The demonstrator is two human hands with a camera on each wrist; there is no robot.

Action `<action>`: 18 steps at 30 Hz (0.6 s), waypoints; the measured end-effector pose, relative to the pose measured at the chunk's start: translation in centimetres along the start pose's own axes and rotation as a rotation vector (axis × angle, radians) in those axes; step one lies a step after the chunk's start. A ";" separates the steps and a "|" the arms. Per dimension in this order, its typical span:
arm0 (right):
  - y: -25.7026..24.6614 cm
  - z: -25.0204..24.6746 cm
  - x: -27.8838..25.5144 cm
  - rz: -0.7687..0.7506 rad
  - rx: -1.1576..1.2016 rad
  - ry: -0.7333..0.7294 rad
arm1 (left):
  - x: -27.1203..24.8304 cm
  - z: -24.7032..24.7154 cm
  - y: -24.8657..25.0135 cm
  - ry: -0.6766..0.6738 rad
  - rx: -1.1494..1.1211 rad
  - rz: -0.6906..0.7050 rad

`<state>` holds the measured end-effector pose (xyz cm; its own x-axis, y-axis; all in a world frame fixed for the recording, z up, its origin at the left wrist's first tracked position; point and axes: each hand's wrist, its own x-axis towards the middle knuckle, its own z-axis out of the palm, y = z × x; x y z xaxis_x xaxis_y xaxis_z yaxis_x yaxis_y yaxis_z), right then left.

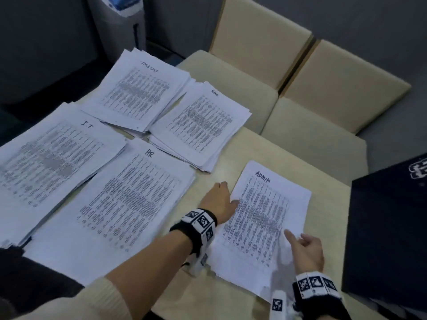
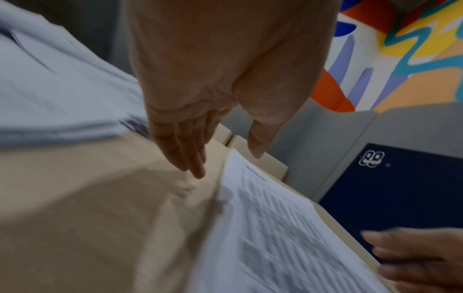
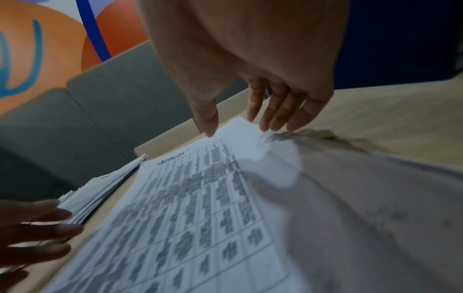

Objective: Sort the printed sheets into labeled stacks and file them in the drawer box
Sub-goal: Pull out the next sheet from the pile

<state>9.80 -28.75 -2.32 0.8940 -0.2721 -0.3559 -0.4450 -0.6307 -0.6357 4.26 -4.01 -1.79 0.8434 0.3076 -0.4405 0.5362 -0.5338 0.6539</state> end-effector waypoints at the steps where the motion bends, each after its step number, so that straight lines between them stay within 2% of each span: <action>1: 0.2 -0.4 0.7 0.005 -0.012 -0.040 | -0.1 1.2 0.8 0.012 0.044 -0.023; 5: 0.8 -1.2 3.2 -0.009 -0.010 -0.084 | -0.5 4.4 3.3 0.124 0.182 -0.033; 8: 2.0 -1.5 5.1 0.005 -0.040 -0.131 | -0.5 5.5 4.4 0.209 0.155 -0.066; 13: 3.3 -2.9 7.3 -0.068 -0.044 -0.155 | -0.3 6.7 4.5 0.185 0.015 0.030; 15: 4.0 -3.9 7.7 -0.108 -0.012 -0.126 | -0.3 6.9 4.1 0.279 0.008 -0.019; 17: 4.5 -5.1 8.0 -0.097 0.060 -0.103 | 0.0 6.9 3.5 0.387 0.042 -0.133; 18: 4.7 -5.6 8.1 -0.072 0.116 -0.111 | 0.2 6.9 3.3 0.391 0.067 -0.188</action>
<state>15.23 -37.97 -4.36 0.9155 -0.1432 -0.3759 -0.3886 -0.5562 -0.7346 5.95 -11.12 -3.92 0.6879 0.6724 -0.2732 0.6887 -0.4862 0.5378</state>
